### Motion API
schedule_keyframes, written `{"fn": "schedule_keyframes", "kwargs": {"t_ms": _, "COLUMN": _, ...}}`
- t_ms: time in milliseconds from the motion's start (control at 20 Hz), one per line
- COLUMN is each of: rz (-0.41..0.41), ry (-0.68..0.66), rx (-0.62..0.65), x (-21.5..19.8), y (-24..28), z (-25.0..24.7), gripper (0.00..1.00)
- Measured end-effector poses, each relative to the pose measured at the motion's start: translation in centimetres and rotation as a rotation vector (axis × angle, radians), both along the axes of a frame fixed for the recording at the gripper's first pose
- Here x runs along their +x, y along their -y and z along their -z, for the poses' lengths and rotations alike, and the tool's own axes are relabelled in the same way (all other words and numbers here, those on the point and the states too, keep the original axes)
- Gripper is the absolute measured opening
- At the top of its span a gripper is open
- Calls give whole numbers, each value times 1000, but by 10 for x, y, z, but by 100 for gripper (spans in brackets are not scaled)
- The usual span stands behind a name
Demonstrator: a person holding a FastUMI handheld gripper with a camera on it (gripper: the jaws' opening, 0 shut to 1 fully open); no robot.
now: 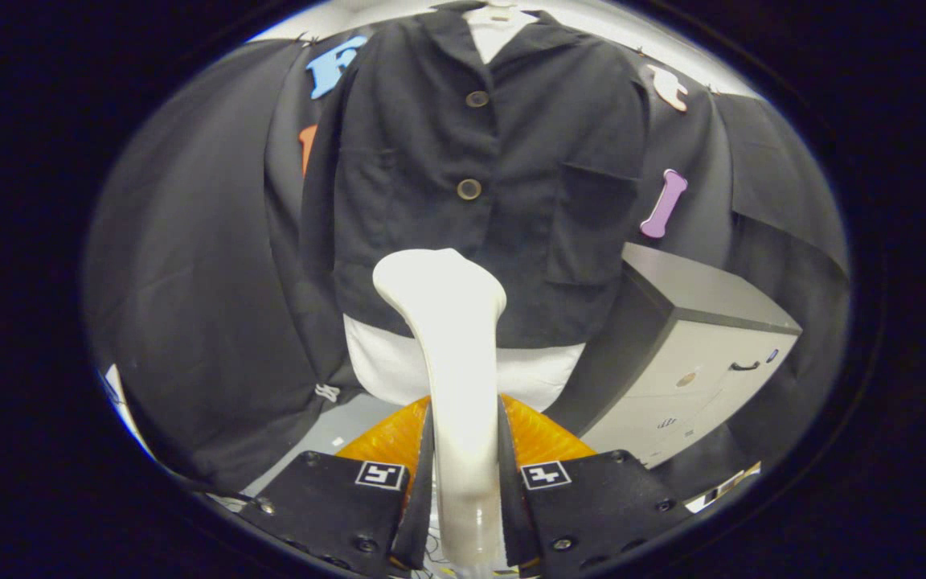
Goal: Iron the clothes twice with a garment steamer, once on the left side and once on the right side.
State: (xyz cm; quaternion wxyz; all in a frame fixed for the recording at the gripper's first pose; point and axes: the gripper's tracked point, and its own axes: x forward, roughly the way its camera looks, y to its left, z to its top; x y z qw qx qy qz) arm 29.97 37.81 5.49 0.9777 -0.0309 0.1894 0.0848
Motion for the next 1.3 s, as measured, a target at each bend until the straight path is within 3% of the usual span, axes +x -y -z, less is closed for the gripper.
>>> {"fn": "schedule_keyframes", "kwargs": {"t_ms": 450, "rz": 46, "ry": 181, "rx": 87, "x": -73, "y": 187, "z": -5, "gripper": 39}}
{"fn": "schedule_keyframes", "kwargs": {"t_ms": 750, "rz": 135, "ry": 229, "rx": 98, "x": -141, "y": 309, "z": 16, "gripper": 39}}
{"fn": "schedule_keyframes", "kwargs": {"t_ms": 1050, "rz": 147, "ry": 241, "rx": 78, "x": -210, "y": 372, "z": 40, "gripper": 39}}
{"fn": "schedule_keyframes", "kwargs": {"t_ms": 1300, "rz": 157, "ry": 239, "rx": 93, "x": -254, "y": 390, "z": 59, "gripper": 39}}
